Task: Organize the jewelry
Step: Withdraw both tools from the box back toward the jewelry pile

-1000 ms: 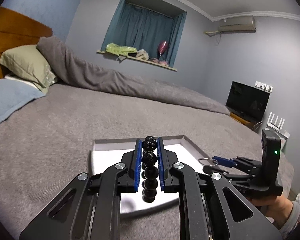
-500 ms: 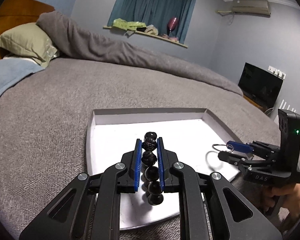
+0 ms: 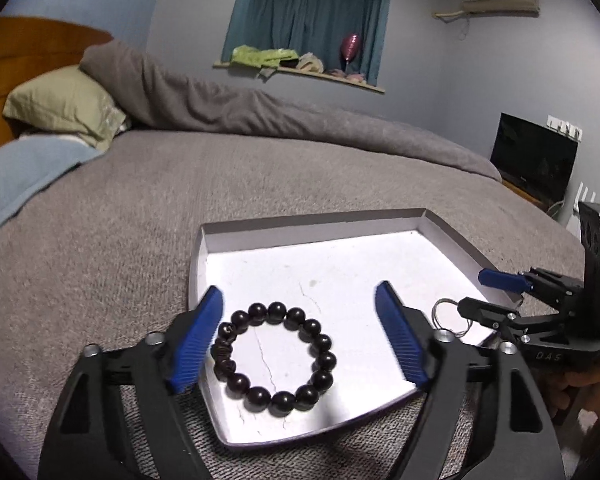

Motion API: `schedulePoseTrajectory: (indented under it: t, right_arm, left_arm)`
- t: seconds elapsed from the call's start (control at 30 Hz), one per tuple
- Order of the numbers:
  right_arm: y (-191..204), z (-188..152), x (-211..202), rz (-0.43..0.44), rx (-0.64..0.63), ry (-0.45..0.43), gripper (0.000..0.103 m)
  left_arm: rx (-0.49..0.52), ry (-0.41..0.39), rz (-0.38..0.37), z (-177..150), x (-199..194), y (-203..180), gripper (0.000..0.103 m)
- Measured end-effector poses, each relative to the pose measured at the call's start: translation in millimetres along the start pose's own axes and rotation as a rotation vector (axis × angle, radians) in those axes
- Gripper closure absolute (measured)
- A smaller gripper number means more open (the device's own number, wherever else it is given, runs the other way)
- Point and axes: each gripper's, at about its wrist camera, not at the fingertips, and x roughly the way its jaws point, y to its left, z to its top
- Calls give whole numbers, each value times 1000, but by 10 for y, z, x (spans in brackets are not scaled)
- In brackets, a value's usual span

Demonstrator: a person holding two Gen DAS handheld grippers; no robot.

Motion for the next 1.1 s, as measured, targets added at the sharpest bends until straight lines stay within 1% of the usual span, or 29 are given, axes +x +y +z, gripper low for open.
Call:
schedulePoseTrajectory:
  t: [0.13, 0.2, 0.33, 0.53, 0.63, 1.1]
  right_arm:
    - [-13, -43, -132, 6, 10, -39, 39]
    - [-26, -80, -198, 1, 14, -51, 37]
    - [-29, -139, -305, 0, 28, -65, 36]
    - [65, -206, -430, 0, 21, -75, 35]
    - [108, -258, -495, 1, 20, -80, 31]
    - [163, -574, -786, -5, 73, -76, 30]
  left_arm:
    - [14, -17, -7, -22, -74, -35, 13]
    - [10, -24, -8, -31, -109, -28, 11]
    - [-11, -38, -3, -70, -228, -13, 8]
    - [-24, -51, -7, -173, -448, 17, 7]
    - [-28, -55, -8, -223, -555, 41, 7]
    - [-47, -58, -15, -483, -982, 199, 7]
